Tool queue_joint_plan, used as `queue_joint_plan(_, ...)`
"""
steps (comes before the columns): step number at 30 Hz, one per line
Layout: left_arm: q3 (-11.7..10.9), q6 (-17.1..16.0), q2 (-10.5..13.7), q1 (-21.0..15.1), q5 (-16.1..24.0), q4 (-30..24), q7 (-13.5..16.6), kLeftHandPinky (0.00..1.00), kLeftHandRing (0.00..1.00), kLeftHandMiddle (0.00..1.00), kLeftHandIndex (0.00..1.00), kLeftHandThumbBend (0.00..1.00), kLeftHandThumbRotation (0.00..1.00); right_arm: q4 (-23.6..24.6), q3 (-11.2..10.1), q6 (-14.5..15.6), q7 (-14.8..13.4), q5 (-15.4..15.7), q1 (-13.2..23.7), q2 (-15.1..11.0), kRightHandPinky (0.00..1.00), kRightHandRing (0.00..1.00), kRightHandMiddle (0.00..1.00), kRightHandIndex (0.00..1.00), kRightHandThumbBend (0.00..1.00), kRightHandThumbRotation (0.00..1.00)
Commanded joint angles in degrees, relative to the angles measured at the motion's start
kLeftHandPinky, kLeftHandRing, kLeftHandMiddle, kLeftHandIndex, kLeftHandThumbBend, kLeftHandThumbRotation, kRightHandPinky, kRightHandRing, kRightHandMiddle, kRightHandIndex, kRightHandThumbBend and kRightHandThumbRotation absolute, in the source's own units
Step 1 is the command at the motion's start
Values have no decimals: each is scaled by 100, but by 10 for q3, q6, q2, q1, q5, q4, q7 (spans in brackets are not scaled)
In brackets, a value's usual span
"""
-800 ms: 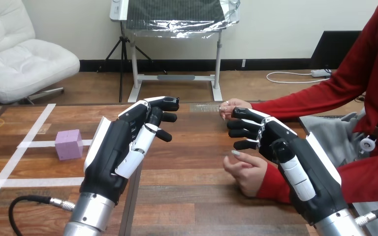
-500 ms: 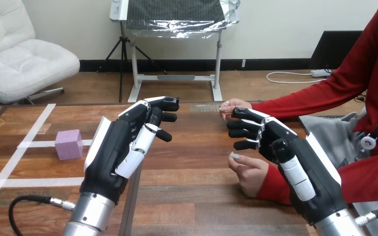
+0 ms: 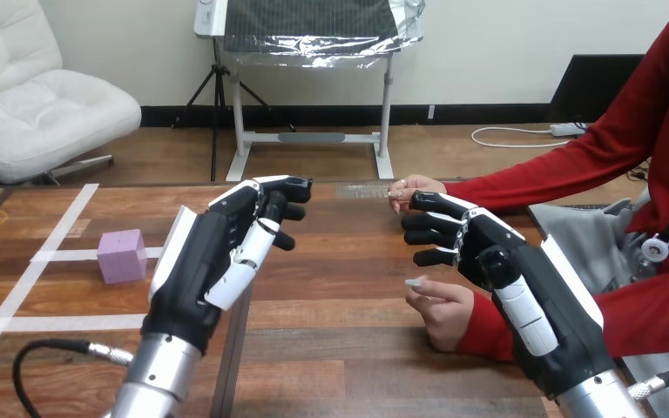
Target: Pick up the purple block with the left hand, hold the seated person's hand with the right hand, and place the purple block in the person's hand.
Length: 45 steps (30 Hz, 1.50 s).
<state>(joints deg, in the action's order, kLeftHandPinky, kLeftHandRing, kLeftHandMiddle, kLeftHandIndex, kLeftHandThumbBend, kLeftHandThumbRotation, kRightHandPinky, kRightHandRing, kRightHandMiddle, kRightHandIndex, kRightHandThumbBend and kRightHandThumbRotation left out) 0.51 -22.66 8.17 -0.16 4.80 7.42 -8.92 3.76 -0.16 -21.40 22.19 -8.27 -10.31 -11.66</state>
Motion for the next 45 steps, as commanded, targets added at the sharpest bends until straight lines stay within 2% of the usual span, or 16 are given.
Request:
queue_joint_plan(1,-19,-13,21,-73,7,37,15,58,72,74,69,33,75,25,-6,-2,-2,-4,28,-5,72,78,79,81,87,95)
queue_joint_plan(11,-25,-7,55,-128,34,104,27,65,78,78,73,36,74,26,-5,-3,-8,8,27,-5,72,78,78,81,88,96)
queue_joint_plan(14,-26,4,64,-146,39,123,30,68,80,80,74,38,75,25,-5,-4,-6,6,27,-5,71,78,78,81,89,97)
queue_joint_plan(23,-28,-2,88,-212,47,213,44,73,82,81,76,42,74,27,-4,-2,-5,4,29,-4,71,78,78,81,89,96)
queue_joint_plan(45,-9,3,141,-359,89,428,71,74,82,83,79,38,62,36,-6,6,-6,2,24,-6,72,78,78,81,90,95)
